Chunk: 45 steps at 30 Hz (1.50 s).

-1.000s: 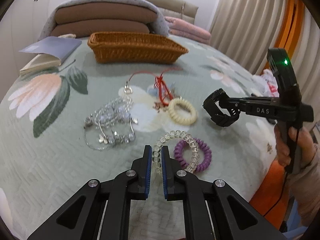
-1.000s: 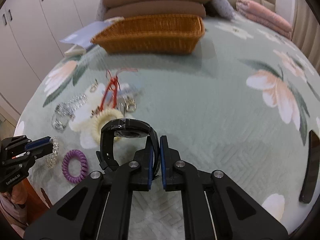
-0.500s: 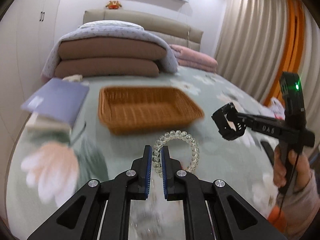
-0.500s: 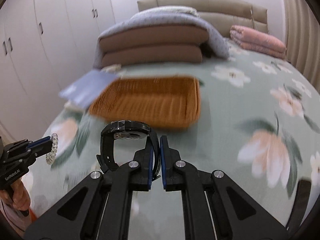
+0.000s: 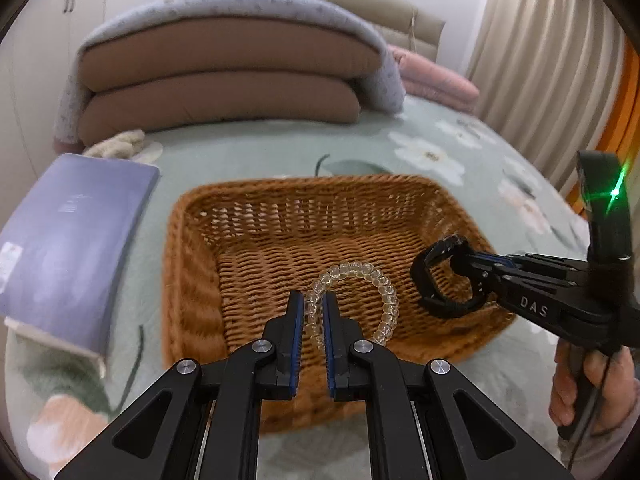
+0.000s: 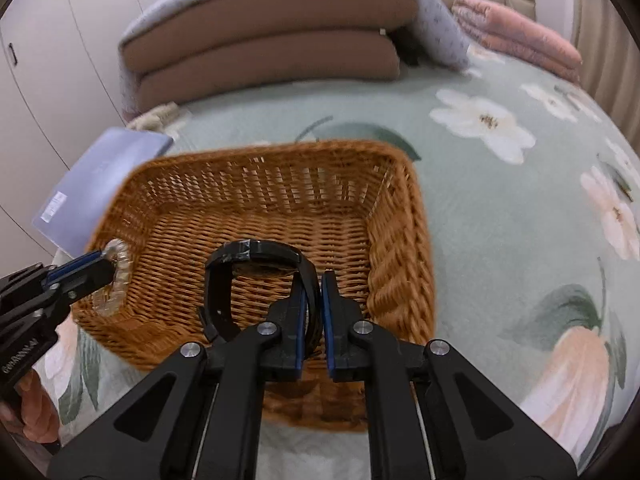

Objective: Organize jewelry
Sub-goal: 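Carry clear bracelet into basket with left gripper while right gripper drops watch there, then move both grippers back from the basket to the jewelry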

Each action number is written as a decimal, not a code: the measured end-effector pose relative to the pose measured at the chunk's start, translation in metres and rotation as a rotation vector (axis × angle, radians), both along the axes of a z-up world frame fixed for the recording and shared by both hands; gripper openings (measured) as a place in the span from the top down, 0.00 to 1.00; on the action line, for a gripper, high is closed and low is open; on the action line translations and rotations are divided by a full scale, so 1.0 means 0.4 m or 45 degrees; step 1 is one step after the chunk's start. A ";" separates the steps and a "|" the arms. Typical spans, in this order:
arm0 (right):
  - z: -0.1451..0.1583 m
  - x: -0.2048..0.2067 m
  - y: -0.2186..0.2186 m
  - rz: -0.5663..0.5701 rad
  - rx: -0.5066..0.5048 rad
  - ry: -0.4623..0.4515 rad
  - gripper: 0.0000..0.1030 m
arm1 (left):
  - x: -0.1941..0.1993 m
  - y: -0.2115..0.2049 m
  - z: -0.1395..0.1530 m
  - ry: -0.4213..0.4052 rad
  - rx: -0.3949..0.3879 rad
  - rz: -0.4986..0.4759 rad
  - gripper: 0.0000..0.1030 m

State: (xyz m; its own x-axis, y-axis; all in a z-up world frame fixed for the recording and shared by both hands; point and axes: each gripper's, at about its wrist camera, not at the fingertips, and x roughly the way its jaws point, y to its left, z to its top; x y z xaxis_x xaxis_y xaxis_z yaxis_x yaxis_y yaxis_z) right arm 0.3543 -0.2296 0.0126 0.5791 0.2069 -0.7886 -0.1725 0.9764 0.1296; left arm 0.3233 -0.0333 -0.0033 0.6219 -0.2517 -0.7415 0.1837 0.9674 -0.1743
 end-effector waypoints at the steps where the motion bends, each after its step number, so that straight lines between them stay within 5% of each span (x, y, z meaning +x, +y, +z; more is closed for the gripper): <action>1: -0.010 0.011 0.003 0.001 -0.004 0.017 0.92 | 0.011 -0.003 -0.008 0.011 0.006 0.005 0.91; 12: -0.052 0.025 0.014 0.014 -0.024 0.061 0.87 | 0.064 -0.035 -0.077 0.103 0.050 0.023 0.89; 17: -0.035 0.011 -0.010 -0.006 0.021 0.048 0.86 | 0.050 -0.019 -0.072 0.106 0.031 0.032 0.62; 22: 0.003 -0.034 -0.035 0.009 0.119 -0.006 0.80 | 0.002 -0.011 -0.040 0.068 -0.017 0.007 0.59; 23: 0.012 -0.053 -0.040 0.022 0.147 -0.017 0.75 | -0.014 -0.009 -0.029 0.058 -0.027 0.000 0.59; 25: 0.030 -0.099 -0.044 0.048 0.190 -0.056 0.29 | -0.054 -0.007 -0.007 0.026 -0.042 -0.012 0.58; 33: 0.098 -0.314 -0.038 0.097 0.174 -0.173 0.26 | -0.254 0.000 0.082 -0.102 -0.059 -0.053 0.55; 38: 0.148 -0.477 -0.048 0.045 0.116 -0.257 0.14 | -0.419 0.022 0.139 -0.219 -0.057 -0.034 0.38; 45: 0.195 -0.705 -0.041 0.029 0.000 -0.409 0.12 | -0.632 0.049 0.173 -0.297 -0.087 -0.055 0.37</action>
State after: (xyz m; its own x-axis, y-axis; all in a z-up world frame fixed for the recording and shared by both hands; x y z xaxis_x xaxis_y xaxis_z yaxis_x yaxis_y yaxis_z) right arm 0.0722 -0.2459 0.0905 0.7937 0.2230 -0.5659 -0.2266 0.9718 0.0652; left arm 0.0704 -0.0136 0.0659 0.7621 -0.3263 -0.5592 0.2675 0.9452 -0.1870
